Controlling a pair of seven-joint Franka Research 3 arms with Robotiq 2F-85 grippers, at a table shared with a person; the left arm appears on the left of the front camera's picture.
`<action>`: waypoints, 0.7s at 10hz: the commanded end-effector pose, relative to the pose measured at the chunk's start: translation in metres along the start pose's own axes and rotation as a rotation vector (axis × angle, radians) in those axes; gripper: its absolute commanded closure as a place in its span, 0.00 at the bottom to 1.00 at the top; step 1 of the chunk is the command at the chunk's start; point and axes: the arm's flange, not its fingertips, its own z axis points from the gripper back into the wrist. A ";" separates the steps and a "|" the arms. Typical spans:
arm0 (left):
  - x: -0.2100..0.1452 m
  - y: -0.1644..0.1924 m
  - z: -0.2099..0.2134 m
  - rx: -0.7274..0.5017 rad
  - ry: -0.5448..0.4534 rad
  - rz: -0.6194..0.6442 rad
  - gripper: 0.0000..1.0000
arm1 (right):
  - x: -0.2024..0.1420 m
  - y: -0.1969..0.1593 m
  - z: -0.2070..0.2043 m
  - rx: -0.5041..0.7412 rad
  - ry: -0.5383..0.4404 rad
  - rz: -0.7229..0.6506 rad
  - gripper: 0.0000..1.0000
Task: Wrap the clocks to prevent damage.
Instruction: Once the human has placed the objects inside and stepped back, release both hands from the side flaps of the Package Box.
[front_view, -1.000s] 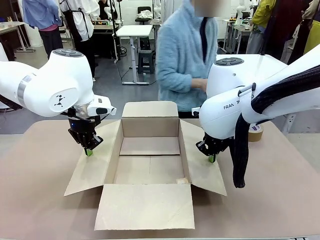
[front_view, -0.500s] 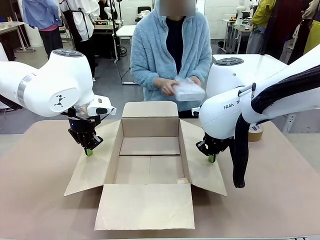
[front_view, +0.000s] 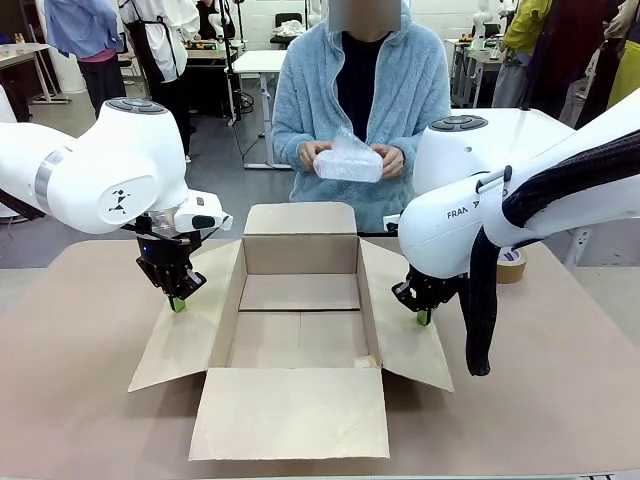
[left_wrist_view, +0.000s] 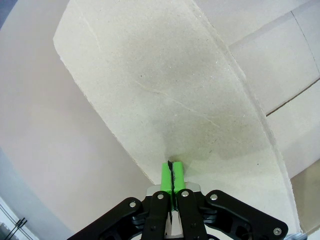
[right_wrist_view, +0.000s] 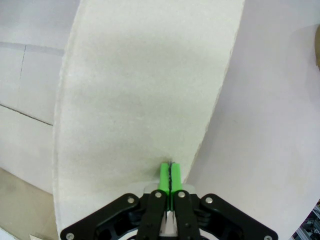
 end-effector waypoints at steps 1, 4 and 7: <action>-0.001 0.001 0.002 0.010 -0.004 -0.005 1.00 | -0.001 0.003 -0.001 -0.011 0.004 -0.008 0.99; -0.001 0.001 0.002 0.010 -0.004 -0.005 1.00 | -0.001 0.003 -0.001 -0.011 0.004 -0.008 0.99; -0.001 0.001 0.002 0.010 -0.004 -0.005 1.00 | -0.001 0.003 -0.001 -0.011 0.004 -0.008 0.99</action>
